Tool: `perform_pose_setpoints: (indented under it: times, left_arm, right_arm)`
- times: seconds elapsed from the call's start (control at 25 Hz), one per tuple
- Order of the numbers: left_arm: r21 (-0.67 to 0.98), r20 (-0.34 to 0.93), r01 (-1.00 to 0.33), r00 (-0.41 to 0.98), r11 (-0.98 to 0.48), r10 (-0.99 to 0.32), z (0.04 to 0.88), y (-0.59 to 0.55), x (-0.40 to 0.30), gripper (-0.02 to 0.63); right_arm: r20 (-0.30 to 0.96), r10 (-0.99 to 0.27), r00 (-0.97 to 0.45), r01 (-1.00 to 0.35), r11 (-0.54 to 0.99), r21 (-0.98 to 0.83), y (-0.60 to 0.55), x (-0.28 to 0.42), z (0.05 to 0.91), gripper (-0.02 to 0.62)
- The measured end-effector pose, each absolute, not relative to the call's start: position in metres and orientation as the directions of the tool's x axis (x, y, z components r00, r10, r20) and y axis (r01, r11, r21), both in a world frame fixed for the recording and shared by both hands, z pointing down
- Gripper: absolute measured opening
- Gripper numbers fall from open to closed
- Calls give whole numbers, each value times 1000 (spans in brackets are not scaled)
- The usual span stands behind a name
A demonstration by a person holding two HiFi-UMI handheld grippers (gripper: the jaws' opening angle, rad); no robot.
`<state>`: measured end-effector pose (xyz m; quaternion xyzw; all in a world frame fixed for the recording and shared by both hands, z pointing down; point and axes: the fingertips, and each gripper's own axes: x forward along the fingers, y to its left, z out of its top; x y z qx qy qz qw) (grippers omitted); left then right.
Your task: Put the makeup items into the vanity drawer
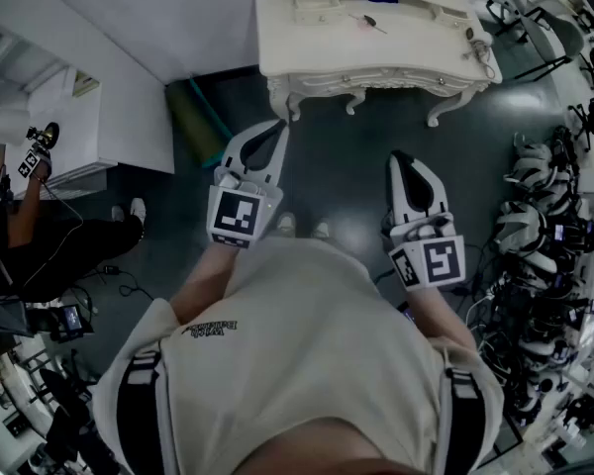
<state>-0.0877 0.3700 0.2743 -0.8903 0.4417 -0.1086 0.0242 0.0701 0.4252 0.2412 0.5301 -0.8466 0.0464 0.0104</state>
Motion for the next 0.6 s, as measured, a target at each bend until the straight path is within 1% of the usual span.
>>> perform_pose_setpoints:
  times: [0.16, 0.6]
  left_arm:
    - [-147, 148, -778, 593, -610, -792, 277, 365, -85, 15]
    - [-137, 178, -784, 582, -606, -793, 278, 366, -65, 15]
  right_arm:
    - [65, -898, -434, -900, 430, -69, 422, 73, 244, -1]
    - [67, -894, -443, -894, 435, -108, 420, 94, 253, 0]
